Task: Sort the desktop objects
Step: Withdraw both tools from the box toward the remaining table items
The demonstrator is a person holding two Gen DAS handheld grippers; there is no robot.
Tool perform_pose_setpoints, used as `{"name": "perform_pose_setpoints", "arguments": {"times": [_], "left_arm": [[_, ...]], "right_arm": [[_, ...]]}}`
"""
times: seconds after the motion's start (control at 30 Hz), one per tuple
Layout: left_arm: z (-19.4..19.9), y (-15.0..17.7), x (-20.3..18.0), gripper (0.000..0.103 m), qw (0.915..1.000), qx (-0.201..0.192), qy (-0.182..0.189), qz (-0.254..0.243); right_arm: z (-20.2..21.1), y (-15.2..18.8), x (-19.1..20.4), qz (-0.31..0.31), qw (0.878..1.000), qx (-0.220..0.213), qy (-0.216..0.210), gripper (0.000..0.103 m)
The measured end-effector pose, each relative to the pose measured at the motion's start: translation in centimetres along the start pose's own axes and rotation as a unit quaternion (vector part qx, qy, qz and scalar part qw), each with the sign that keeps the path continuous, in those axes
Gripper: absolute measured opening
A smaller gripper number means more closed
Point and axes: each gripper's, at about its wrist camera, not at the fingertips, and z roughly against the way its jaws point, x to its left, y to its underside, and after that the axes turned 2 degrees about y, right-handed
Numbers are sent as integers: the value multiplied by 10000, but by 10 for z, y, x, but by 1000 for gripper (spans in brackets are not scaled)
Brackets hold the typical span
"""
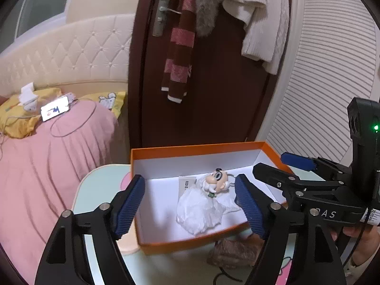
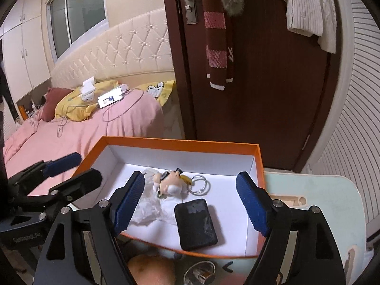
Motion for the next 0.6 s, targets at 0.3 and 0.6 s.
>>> {"name": "perform_pose_setpoints", "arguments": {"times": [0.3,0.6], "left_arm": [[38,24,16,86,9994,1,-242,243],[59,71,-2,86,9986,462,63,248]], "right_arm": [[42,13,-22,-221,9991,-350,-52,80],[66,56,-40,-471,9985,1,-276,80]]}}
